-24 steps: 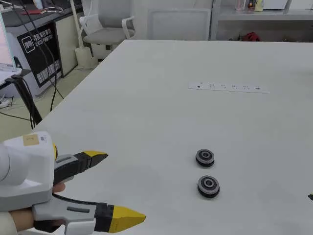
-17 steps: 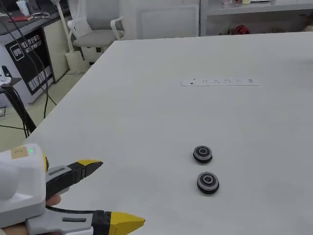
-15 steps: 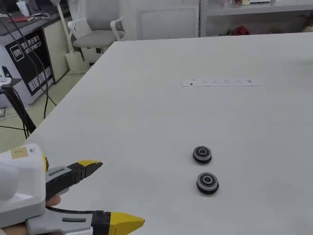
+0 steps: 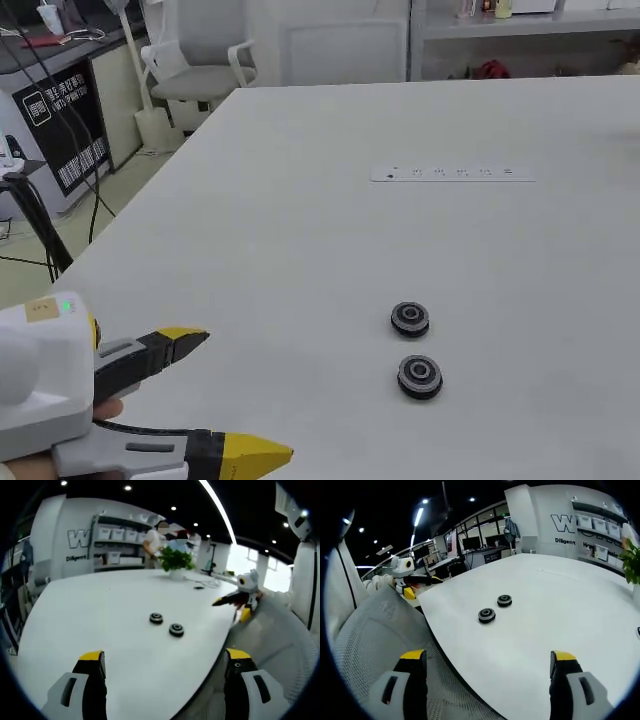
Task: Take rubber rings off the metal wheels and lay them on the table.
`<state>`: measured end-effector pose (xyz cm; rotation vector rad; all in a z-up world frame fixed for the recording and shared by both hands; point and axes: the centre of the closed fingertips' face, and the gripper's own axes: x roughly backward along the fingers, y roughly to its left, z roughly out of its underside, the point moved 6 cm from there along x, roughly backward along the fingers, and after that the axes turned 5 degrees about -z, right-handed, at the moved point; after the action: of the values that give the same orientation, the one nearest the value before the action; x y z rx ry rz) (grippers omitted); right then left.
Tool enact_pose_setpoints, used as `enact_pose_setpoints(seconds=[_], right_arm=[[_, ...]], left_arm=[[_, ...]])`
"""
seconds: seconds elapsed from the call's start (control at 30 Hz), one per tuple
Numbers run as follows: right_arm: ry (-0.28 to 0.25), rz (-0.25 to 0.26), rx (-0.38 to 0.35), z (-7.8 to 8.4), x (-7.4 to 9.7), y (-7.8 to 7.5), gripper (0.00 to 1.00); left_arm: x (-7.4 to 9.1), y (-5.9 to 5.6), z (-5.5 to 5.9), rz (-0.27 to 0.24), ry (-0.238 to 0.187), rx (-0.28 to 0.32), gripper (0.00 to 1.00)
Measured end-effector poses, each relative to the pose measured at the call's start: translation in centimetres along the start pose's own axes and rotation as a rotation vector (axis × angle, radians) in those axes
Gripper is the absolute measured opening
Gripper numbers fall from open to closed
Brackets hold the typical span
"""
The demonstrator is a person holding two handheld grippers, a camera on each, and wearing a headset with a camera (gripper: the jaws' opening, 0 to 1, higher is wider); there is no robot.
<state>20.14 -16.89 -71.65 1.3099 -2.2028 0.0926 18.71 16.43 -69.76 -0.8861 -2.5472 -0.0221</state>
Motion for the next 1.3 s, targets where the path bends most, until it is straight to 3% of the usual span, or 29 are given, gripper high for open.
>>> enact_pose_setpoints(seconds=[0.4,0.87,1.3], right_arm=[[0.012,-0.001,0.017,0.02,-0.01,-0.12,0.99],[0.006,0.030,0.008,0.20,0.25,-0.50,0.98],[0.005,0.041,0.000,0.26,0.37,-0.60,0.97]], left_arm=[[0.05,0.07,-0.15,-0.010,-0.011,-0.003,1.00],[-0.11,-0.27,0.11,0.025,0.009,-0.016,1.00],[-0.10,-0.55,-0.02,0.035,0.000,-0.013,1.00]])
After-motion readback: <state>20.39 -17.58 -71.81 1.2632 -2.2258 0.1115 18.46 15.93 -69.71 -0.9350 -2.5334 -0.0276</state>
